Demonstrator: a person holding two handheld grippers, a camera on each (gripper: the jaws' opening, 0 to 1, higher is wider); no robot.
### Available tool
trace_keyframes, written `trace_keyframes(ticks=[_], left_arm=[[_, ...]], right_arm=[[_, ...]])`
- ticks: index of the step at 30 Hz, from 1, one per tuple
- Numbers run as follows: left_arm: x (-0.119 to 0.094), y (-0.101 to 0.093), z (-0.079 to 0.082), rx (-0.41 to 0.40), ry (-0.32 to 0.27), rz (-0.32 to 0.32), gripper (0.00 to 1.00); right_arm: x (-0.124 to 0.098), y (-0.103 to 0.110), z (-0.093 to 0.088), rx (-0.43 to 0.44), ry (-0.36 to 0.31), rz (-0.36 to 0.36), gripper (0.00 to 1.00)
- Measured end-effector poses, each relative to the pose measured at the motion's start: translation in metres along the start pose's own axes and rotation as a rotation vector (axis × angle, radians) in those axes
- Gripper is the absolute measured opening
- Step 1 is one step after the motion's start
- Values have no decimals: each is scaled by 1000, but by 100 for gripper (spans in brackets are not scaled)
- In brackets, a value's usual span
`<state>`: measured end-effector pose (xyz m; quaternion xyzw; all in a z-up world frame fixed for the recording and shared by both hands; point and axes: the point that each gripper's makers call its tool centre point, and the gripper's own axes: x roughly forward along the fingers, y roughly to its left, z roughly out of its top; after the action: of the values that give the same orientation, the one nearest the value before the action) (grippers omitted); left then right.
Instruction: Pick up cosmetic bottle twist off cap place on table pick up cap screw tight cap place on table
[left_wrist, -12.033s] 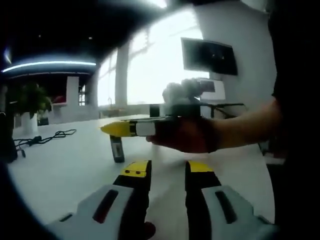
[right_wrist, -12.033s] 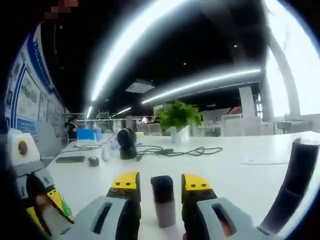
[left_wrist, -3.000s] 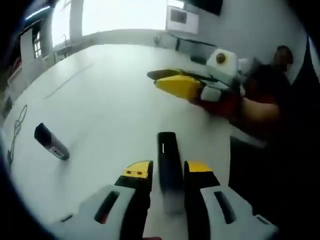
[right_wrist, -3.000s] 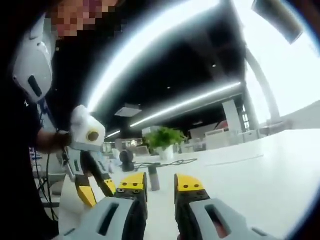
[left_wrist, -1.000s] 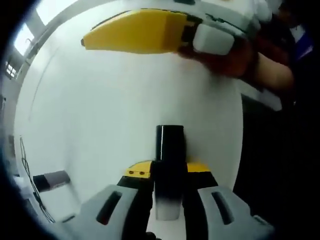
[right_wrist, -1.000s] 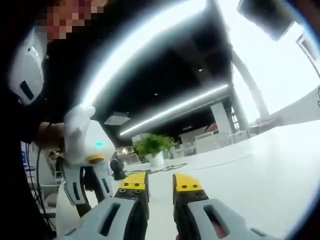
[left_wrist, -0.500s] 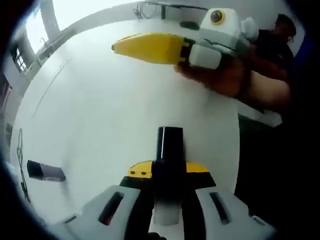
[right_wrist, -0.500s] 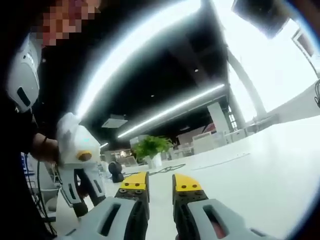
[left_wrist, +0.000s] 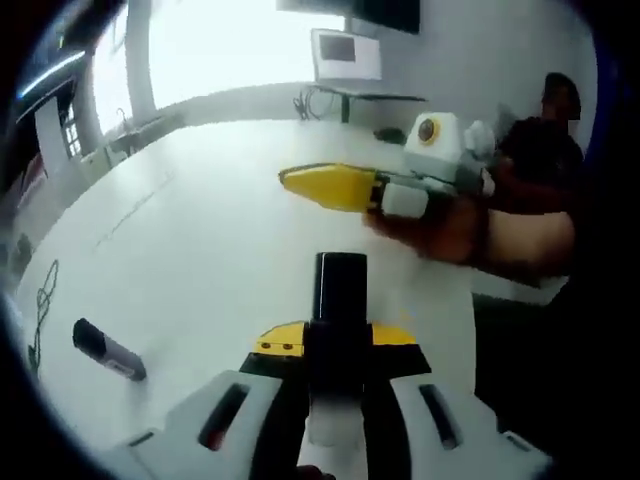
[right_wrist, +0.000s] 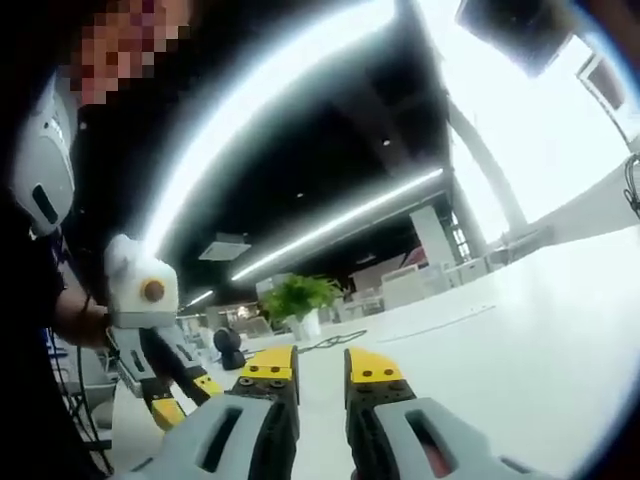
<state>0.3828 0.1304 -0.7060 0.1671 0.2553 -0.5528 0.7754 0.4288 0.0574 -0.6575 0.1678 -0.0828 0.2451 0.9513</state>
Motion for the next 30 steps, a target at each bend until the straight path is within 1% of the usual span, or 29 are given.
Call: trace_keyframes(ticks=[1, 2, 3, 5, 6, 7, 9, 10, 11, 12, 13, 14, 15, 16, 18, 19, 20, 22, 23, 24, 25, 26, 27, 30], left_arm=[[-1, -1, 3, -2, -25, -12, 7], [-2, 1, 7, -8, -61, 5, 7], [-3, 1, 6, -1, -73, 1, 7], [-6, 5, 16, -10, -153, 32, 7], [-9, 2, 18, -11, -177, 15, 7], [-11, 4, 23, -38, -214, 23, 7], [-18, 2, 32, -28, -304, 10, 7], [-21, 2, 35, -58, -339, 10, 7], [-25, -1, 39, -71, -382, -15, 7], [-31, -3, 47, -48, -468, -24, 7], [-35, -2, 49, -73, -516, -18, 7], [-38, -2, 50, -91, -546, -22, 8], [-40, 0, 51, -80, -581, -15, 8], [-44, 4, 51, -70, -622, 17, 8], [-44, 3, 45, -96, -650, 6, 8], [-45, 6, 43, -97, -659, 24, 8], [-44, 5, 38, -100, -669, 18, 8], [-42, 6, 32, -117, -679, 22, 8], [-39, 5, 29, -117, -674, 21, 8], [-38, 8, 26, -79, -679, 49, 8], [-36, 7, 23, -61, -670, 55, 8], [-36, 9, 23, -24, -679, 77, 8], [-35, 9, 22, -7, -682, 79, 8], [-30, 9, 18, -15, -673, 67, 8]], right_arm=[[0, 0, 0, 2, 0, -2, 11], [0, -1, 0, 5, 2, -4, 9], [1, -2, -1, 6, 7, -9, 9], [1, -3, -1, 11, 7, -11, 9], [1, -3, -1, 15, 5, -11, 9], [0, -3, -1, 15, 4, -12, 9], [0, -3, -1, 15, 5, -13, 9], [1, -3, -1, 17, 3, -11, 9], [1, -3, -2, 17, 9, -14, 9], [1, -4, -2, 18, 10, -16, 8], [1, -4, -3, 21, 10, -15, 8], [1, -4, -3, 26, 11, -15, 8], [1, -5, -3, 27, 10, -15, 8], [1, -5, -3, 28, 13, -15, 8], [1, -5, -4, 25, 17, -16, 8], [1, -4, -5, 22, 17, -14, 8], [2, -4, -5, 19, 19, -14, 8], [2, -4, -6, 14, 25, -13, 8], [2, -3, -7, 12, 27, -11, 8], [2, -3, -7, 9, 28, -11, 7], [2, -3, -7, 8, 30, -10, 7], [2, -3, -8, 6, 31, -10, 7], [2, -3, -8, 2, 34, -12, 7], [3, -3, -8, -4, 35, -15, 7]])
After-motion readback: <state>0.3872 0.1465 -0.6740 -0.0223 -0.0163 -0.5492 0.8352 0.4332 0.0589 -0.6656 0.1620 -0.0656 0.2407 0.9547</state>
